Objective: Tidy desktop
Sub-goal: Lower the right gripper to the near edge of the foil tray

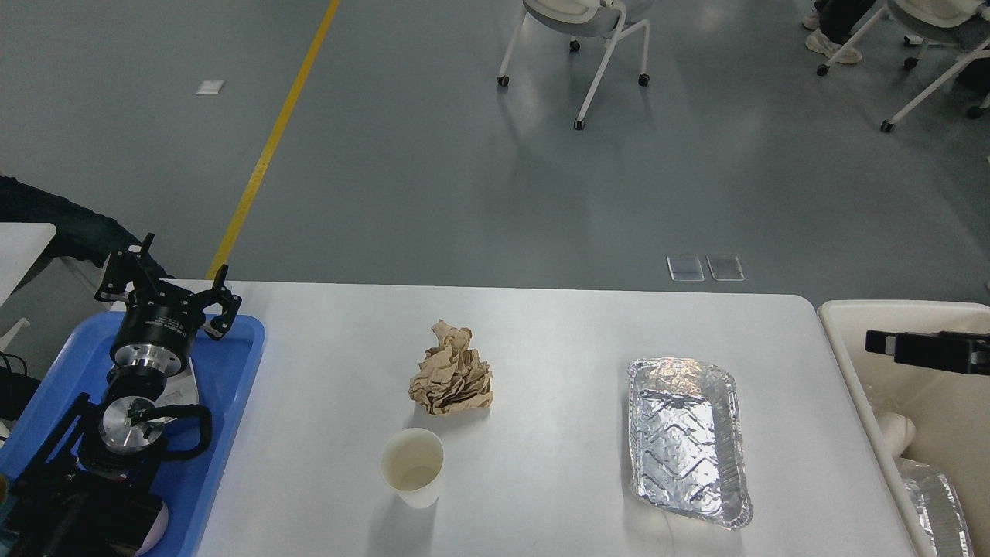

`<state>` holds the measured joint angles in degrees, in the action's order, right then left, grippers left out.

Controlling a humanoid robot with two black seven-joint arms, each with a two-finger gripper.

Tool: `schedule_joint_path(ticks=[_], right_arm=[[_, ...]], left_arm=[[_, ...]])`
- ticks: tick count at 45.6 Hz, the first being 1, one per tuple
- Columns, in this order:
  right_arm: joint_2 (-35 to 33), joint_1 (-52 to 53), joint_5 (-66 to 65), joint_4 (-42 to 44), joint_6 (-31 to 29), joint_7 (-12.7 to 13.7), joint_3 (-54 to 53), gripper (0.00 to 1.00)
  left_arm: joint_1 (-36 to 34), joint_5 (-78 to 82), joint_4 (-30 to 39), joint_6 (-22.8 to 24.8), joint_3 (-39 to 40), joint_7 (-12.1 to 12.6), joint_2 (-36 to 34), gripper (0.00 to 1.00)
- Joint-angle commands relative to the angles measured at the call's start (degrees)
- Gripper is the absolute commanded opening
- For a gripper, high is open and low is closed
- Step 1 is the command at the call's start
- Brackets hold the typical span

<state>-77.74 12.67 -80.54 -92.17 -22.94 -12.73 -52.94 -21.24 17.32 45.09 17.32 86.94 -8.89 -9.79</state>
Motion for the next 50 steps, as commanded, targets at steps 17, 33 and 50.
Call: schedule_joint_path(ticks=[17, 33, 50], right_arm=[[3.0, -0.6, 21.8, -0.2, 1.2, 1.3, 11.0, 1.0], [2.7, -0.8, 28.2, -1.6, 12.7, 3.9, 25.7, 1.0], [6.9, -2.6, 34.1, -5.5, 25.6, 3.9, 32.9, 1.0]], left_arm=[[0.1, -0.1, -0.2, -0.3, -1.9, 0.7, 0.0, 0.97], [-0.4, -0.1, -0.3, -1.3, -3.2, 0.8, -0.3, 0.97], [-0.1, 0.0, -0.2, -1.7, -3.3, 0.9, -0.1, 0.97]])
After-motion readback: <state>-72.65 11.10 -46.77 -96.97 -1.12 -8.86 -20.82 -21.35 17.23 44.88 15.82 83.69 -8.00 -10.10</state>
